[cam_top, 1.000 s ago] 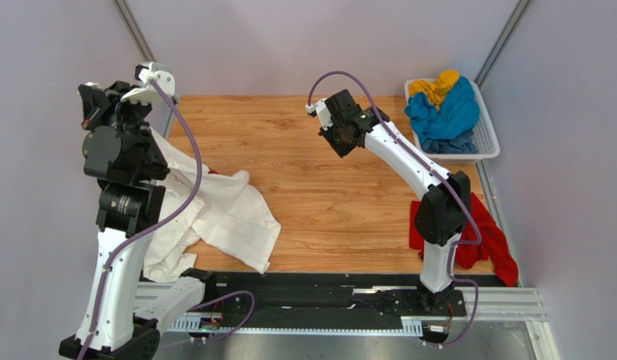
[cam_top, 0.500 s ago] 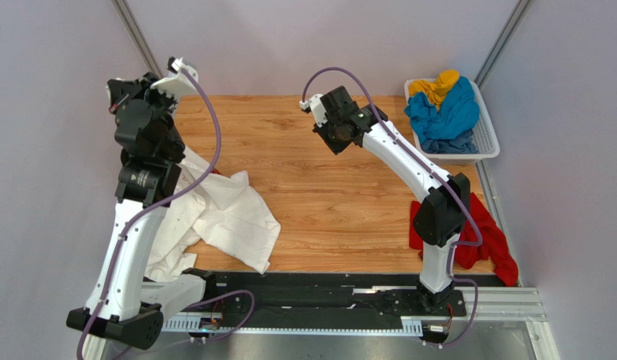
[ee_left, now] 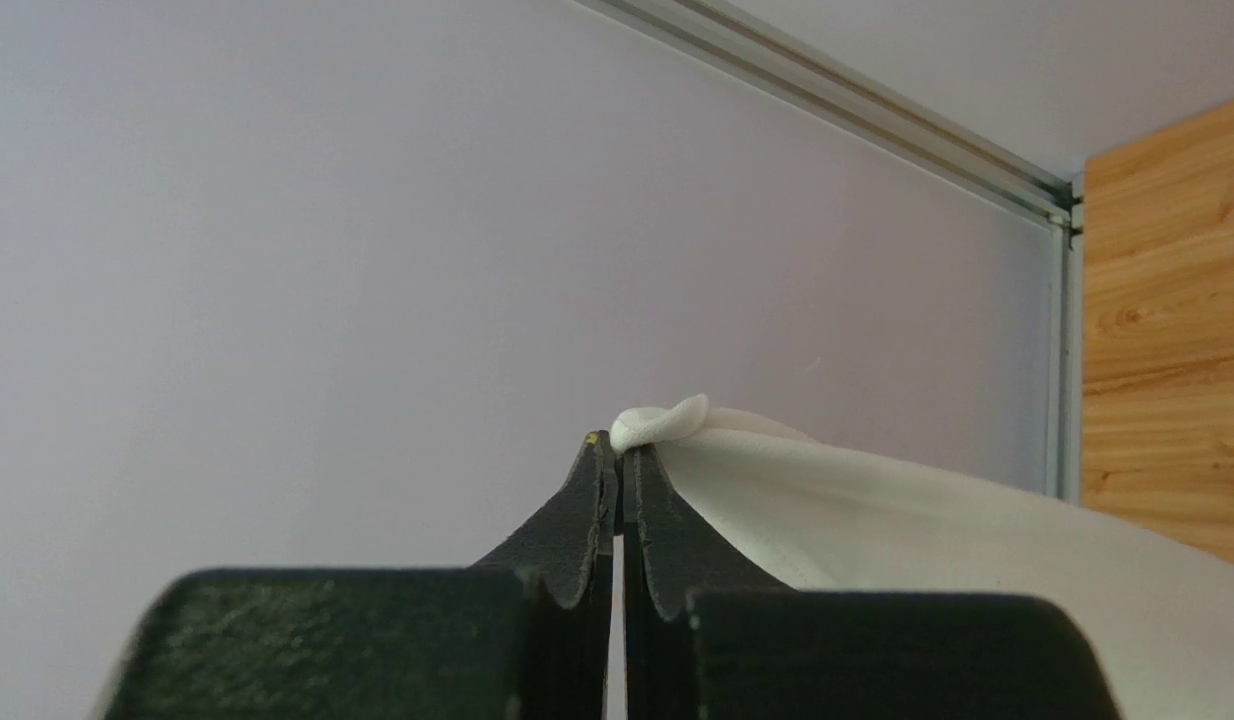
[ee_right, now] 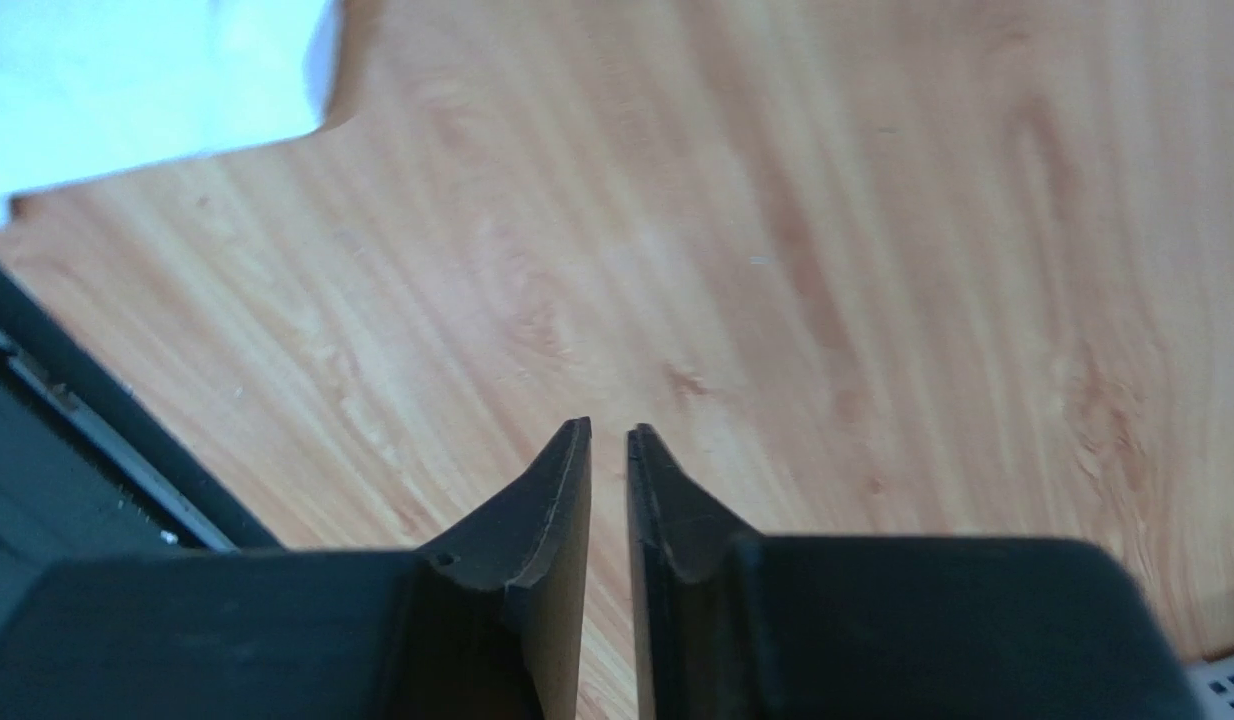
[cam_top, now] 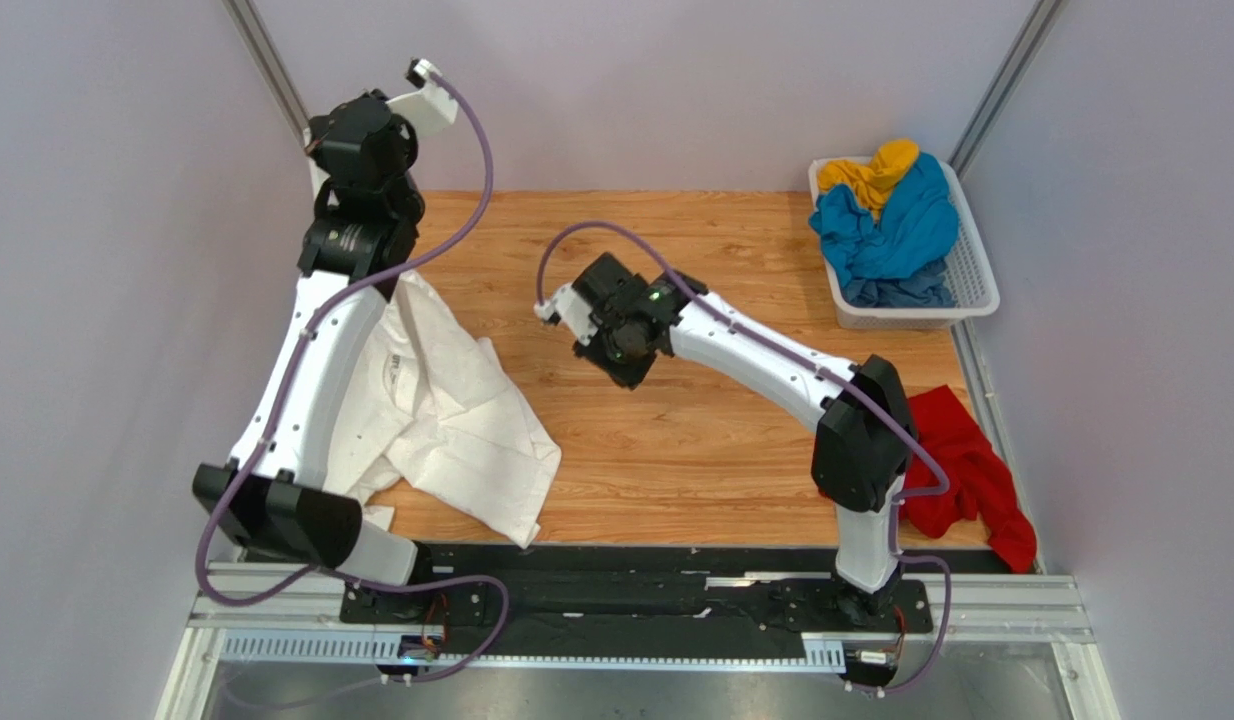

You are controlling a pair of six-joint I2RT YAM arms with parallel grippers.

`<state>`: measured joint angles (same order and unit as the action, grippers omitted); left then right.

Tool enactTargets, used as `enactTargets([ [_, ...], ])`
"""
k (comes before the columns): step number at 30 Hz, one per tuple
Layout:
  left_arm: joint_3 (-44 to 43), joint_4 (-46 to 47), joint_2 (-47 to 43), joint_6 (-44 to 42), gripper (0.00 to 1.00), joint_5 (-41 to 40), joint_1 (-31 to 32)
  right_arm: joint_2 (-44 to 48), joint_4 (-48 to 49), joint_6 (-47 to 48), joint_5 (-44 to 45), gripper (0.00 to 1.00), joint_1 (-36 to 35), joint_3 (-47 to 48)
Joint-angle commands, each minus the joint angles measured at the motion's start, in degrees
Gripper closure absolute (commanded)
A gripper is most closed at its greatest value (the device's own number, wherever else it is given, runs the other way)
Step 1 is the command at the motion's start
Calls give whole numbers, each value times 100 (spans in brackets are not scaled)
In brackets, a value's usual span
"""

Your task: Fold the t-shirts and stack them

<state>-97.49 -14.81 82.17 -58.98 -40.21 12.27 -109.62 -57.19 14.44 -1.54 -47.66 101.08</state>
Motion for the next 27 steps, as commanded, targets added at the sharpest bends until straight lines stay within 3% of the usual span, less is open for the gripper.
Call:
enactTargets([
  [1,-507,277,290,71,100,-14,-164,179,225,156,398,78,-525,-316],
  [5,-79,434,-42,168,100,13,-234,-189,392,156,488,66,-604,77],
  [12,1039,523,-1281,106,100,48,-260,-1227,358,305,383,57,-639,1457],
  [16,1127,-274,-2097,466,100,293,-260,-1816,287,367,269,55,-692,2187],
  [20,1232,-1233,-2705,949,100,768,-252,-2142,541,402,59,45,-806,2469],
  [27,2427,-1463,-3557,976,100,926,-252,-2432,1043,464,-135,42,-1123,2601],
])
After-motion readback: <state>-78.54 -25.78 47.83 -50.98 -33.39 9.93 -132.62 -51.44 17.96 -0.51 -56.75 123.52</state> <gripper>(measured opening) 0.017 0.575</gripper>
